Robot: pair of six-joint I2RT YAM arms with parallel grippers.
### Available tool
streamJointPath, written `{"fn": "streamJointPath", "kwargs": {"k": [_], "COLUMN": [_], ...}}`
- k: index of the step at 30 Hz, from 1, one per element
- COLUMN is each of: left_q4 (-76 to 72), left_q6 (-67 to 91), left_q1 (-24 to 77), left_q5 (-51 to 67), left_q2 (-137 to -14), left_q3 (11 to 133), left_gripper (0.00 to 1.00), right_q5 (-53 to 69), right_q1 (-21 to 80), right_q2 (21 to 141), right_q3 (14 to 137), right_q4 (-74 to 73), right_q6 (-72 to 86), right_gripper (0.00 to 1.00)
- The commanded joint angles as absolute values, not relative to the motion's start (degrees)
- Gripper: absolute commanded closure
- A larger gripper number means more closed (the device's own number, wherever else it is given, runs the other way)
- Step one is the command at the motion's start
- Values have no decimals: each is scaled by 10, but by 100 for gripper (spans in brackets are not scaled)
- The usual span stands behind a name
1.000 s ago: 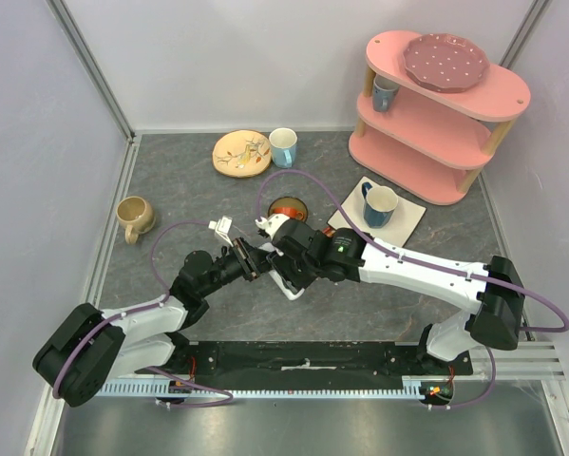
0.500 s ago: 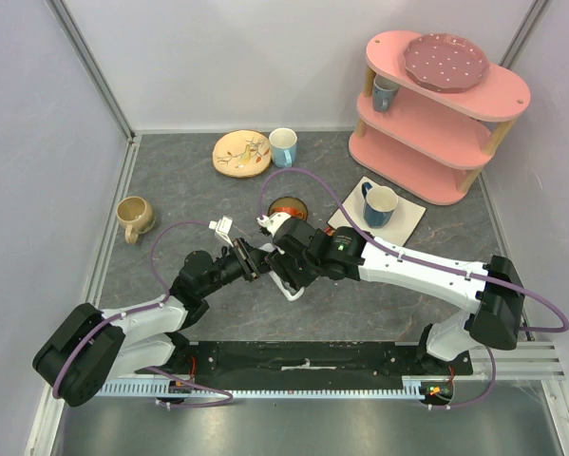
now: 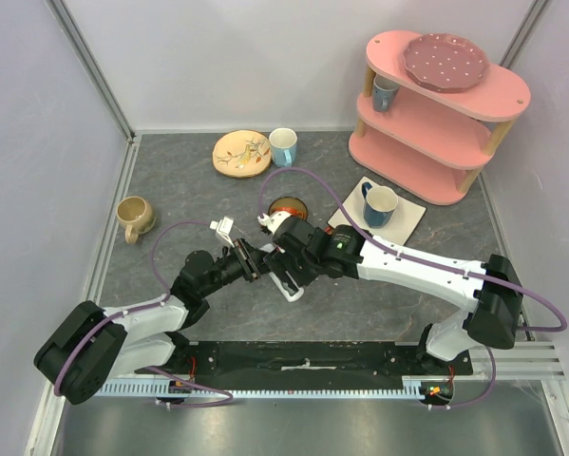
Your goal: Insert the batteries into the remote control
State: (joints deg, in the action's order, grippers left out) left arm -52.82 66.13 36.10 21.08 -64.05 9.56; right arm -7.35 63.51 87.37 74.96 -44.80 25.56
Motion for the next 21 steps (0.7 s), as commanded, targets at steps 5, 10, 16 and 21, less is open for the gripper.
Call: {"fn": "streamJointPath", "kwargs": {"k": [5,10,16,21], "left_q4": [-608,-612,-643,-656], "left_q6": [696,704,717,727], "left_q1": [373,372,372,372], "left_q5": [235,230,236,236], "left_q2": [-638,-644,-676,-683], "left_q3": [100,101,100,96], "left_gripper": [98,98,98,98], "right_q5": [-67,-63,-63,-64], "right_q1": [633,633,633,633], "right_q2": [878,869,870,879], "right_q3": [774,770,778,794], "right_q4": [-399,-407,-404,-399], "right_q6": [265,265,265,266], "right_gripper": [26,26,24,24]}}
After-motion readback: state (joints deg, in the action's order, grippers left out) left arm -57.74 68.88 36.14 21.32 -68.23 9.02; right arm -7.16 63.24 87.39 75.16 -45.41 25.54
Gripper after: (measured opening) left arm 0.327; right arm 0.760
